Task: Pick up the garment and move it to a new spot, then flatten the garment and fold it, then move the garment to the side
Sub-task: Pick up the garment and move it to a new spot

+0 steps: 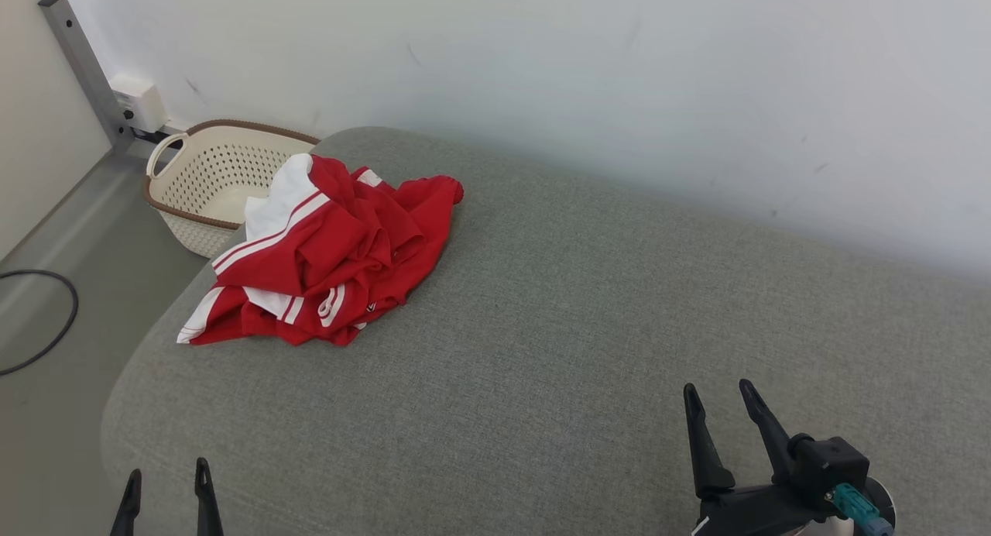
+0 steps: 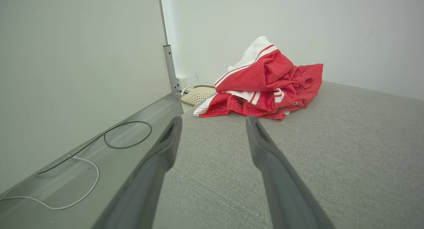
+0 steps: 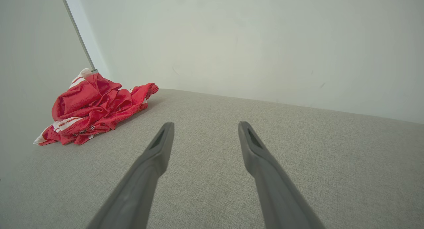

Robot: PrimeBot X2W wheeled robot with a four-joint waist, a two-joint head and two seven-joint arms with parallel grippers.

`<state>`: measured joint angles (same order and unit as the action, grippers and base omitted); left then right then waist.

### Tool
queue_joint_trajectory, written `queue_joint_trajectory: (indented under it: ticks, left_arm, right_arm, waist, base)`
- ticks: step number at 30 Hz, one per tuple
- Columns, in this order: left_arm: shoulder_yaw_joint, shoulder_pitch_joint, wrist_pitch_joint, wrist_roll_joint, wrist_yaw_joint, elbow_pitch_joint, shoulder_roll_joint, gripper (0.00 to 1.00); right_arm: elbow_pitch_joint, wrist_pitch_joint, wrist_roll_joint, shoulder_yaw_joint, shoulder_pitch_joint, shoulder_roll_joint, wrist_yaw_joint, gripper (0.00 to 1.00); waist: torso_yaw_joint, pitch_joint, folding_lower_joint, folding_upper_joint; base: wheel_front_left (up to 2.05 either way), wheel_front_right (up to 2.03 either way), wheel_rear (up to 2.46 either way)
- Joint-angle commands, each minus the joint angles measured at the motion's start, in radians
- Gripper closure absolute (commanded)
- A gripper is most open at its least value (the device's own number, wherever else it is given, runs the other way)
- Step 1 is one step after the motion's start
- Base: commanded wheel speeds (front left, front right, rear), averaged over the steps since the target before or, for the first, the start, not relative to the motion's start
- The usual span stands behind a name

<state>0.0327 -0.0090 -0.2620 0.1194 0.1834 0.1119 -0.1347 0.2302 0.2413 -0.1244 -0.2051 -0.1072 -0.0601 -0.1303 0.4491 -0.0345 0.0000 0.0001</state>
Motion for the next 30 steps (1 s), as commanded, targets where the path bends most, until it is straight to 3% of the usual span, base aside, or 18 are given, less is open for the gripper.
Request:
queue_joint_trajectory:
  ticks: [1, 12, 30]
  left_arm:
    - [0.005, 0.007, -0.005, -0.004, 0.001, 0.001, -0.004, 0.00]
    - [0.023, -0.054, -0.005, 0.040, -0.035, -0.001, -0.002, 0.00]
    - [0.051, -0.426, 0.025, 0.101, -0.163, 0.191, -0.143, 0.00]
  right_arm:
    - [0.003, 0.006, -0.009, -0.003, -0.002, 0.000, -0.001, 0.00]
    - [0.007, 0.009, -0.013, -0.011, -0.017, -0.002, -0.001, 0.00]
    - [0.012, 0.017, -0.020, -0.029, -0.098, -0.017, -0.001, 0.00]
  waist:
    - [-0.001, 0.001, 0.0000, -0.0001]
    - [-0.046, 0.014, 0.0000, -0.0001]
    - [-0.230, 0.122, 0.0000, -0.0001]
  base:
    - [0.00, 0.00, 0.00]
    - [0.00, 0.00, 0.00]
    - [0.00, 0.00, 0.00]
